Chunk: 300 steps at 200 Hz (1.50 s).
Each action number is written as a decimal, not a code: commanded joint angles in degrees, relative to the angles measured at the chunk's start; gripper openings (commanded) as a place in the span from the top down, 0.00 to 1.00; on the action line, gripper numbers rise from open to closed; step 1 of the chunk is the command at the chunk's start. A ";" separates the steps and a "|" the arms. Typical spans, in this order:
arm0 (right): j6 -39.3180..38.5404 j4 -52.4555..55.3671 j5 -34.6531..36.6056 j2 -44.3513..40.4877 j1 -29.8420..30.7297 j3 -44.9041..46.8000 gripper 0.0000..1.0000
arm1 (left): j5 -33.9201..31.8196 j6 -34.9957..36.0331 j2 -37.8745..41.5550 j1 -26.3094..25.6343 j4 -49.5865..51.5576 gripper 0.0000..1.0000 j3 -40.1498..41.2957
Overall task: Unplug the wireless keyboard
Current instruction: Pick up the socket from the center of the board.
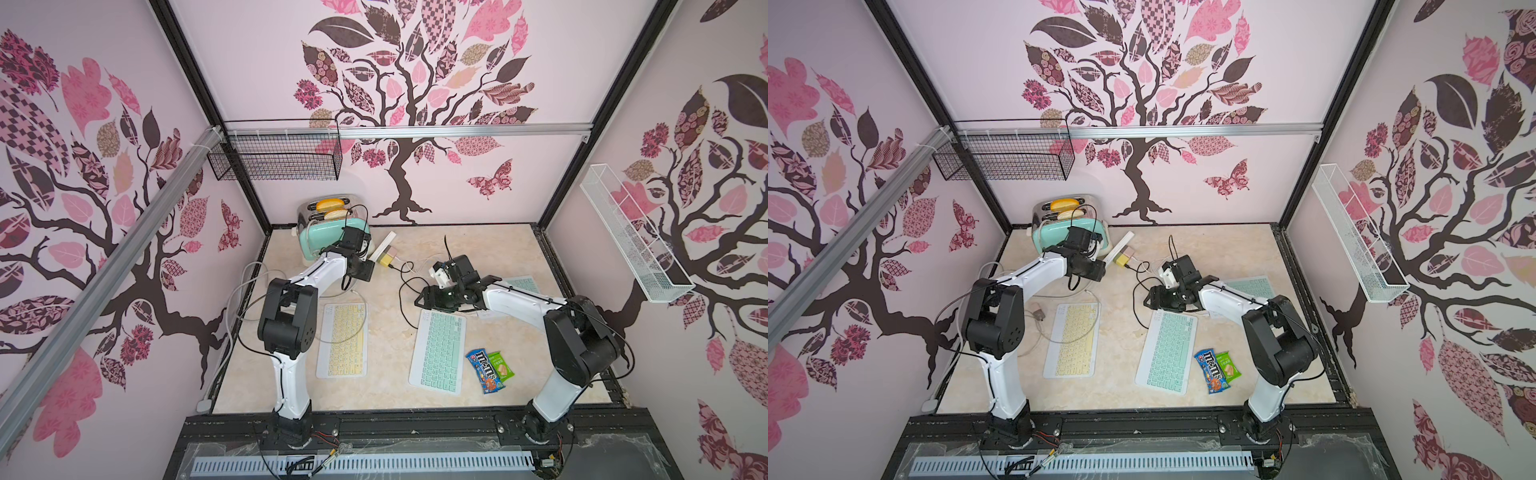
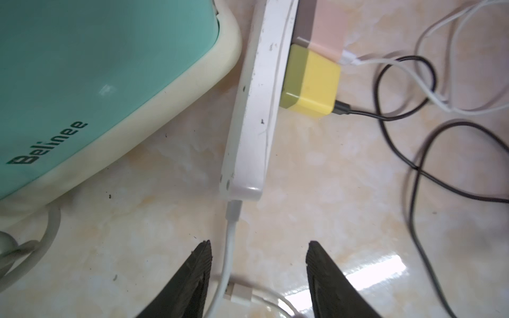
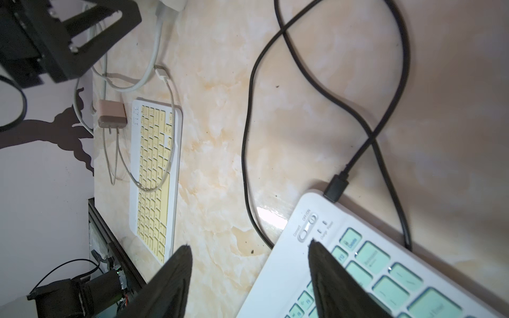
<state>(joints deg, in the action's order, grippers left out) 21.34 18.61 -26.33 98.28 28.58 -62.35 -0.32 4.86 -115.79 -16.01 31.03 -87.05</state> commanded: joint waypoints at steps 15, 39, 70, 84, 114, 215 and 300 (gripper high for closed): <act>-1.48 1.96 0.25 -0.62 -0.17 -0.85 0.31 | -2.62 5.53 -5.19 0.19 0.64 0.40 -4.15; -1.22 2.23 -0.61 0.63 -0.18 -1.90 0.31 | -1.57 5.33 -7.47 0.19 -0.60 0.39 -5.34; -1.54 2.41 -0.57 0.69 -0.15 -2.24 0.31 | -1.05 5.94 -10.80 -0.16 2.04 0.41 -9.90; -1.90 2.90 -0.50 0.69 -0.18 -2.41 0.31 | -0.81 6.13 -12.13 -0.16 3.30 0.41 -12.02; -2.34 3.89 0.03 0.00 -0.12 -2.48 0.31 | -0.67 6.45 -15.75 -0.16 7.43 0.56 -17.27; -0.31 -0.12 0.44 -4.89 -0.45 0.95 0.32 | -1.06 6.12 -16.24 -0.43 7.95 0.97 -18.96; 10.57 -12.02 -1.05 -10.08 -5.32 5.40 0.27 | 0.65 4.74 -6.88 -0.97 6.18 1.00 -17.03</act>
<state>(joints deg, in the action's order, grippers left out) 26.24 12.93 -25.34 89.49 26.00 -57.89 -1.19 10.57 -129.19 -16.25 39.48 -103.79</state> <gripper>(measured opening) 0.727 0.272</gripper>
